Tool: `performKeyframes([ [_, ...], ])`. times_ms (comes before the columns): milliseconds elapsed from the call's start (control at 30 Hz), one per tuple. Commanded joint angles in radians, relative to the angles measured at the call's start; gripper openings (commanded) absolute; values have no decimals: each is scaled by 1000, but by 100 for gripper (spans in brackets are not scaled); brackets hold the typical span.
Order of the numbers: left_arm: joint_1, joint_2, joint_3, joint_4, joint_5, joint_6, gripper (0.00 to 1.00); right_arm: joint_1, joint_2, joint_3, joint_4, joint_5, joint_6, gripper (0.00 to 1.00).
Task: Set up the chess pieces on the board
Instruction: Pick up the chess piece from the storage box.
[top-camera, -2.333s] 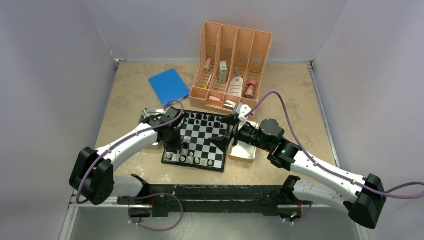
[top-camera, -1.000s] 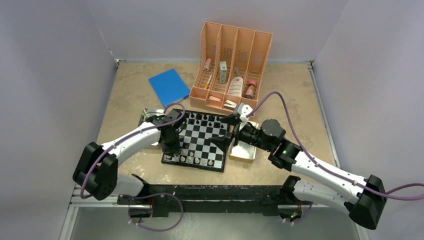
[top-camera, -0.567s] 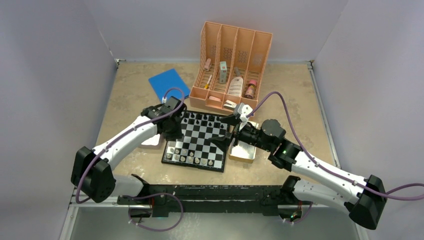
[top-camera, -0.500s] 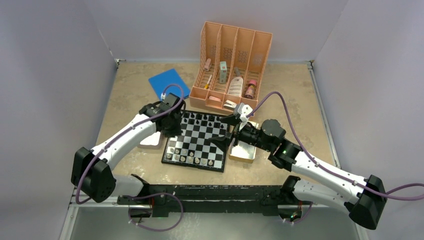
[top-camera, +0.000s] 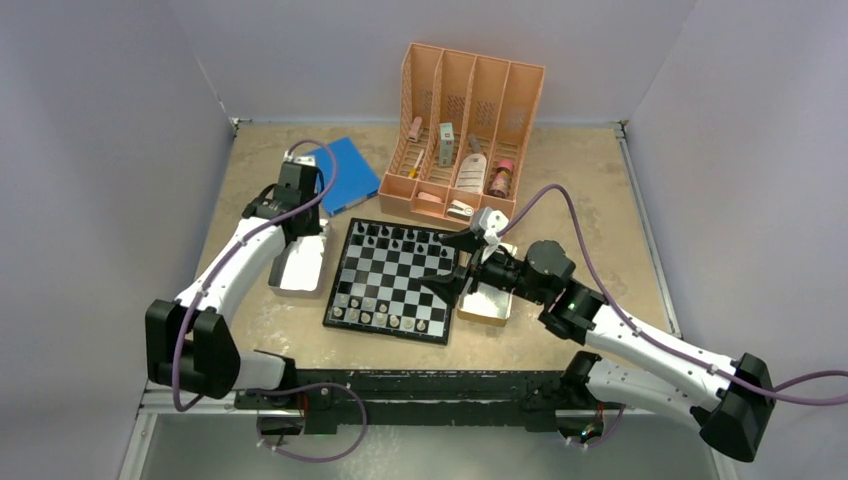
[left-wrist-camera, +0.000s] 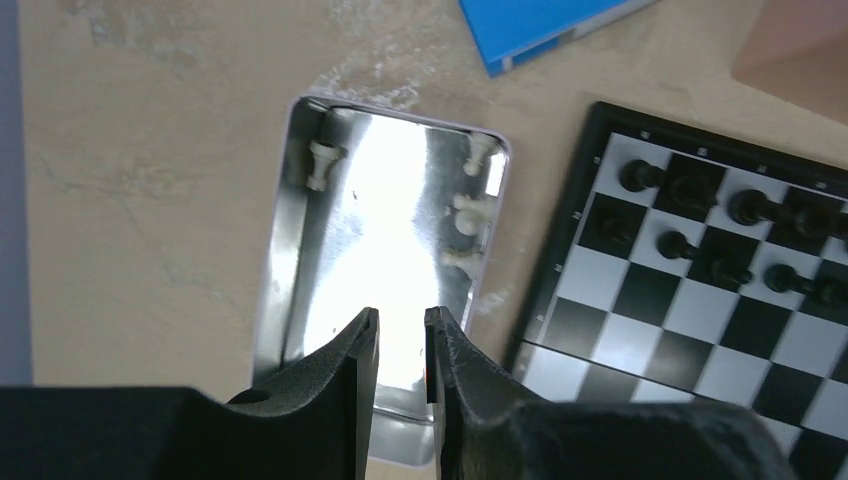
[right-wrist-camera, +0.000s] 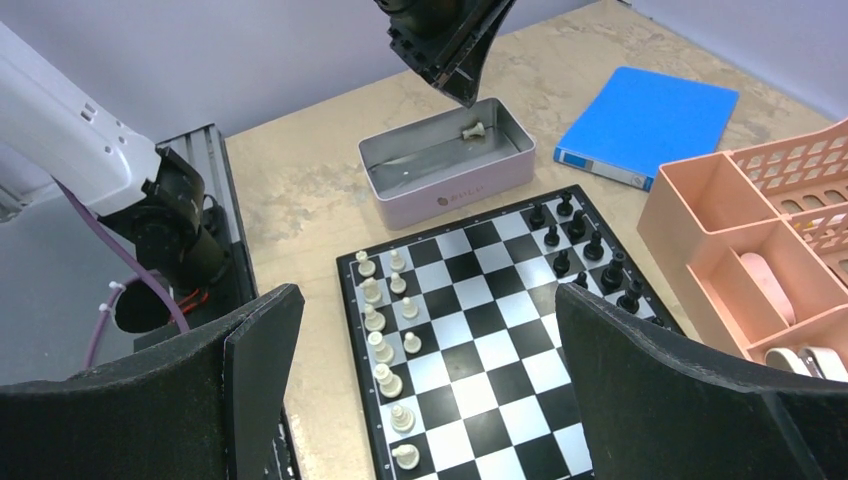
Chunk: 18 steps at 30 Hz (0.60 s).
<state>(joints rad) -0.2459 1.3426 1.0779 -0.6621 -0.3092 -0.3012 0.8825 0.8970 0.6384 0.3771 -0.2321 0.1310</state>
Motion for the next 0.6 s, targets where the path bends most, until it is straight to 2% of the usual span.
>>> performKeyframes([
  [0, 64, 45, -46, 188, 11, 189, 23, 1, -20, -2, 62, -30, 17, 99],
  [200, 140, 149, -79, 263, 80, 221, 23, 1, -29, -4, 57, -19, 13, 99],
  [400, 152, 211, -67, 256, 22, 244, 23, -1, -41, -6, 62, -20, 13, 99],
  [567, 163, 242, -56, 304, 28, 296, 23, 1, -52, -7, 62, -26, 14, 99],
])
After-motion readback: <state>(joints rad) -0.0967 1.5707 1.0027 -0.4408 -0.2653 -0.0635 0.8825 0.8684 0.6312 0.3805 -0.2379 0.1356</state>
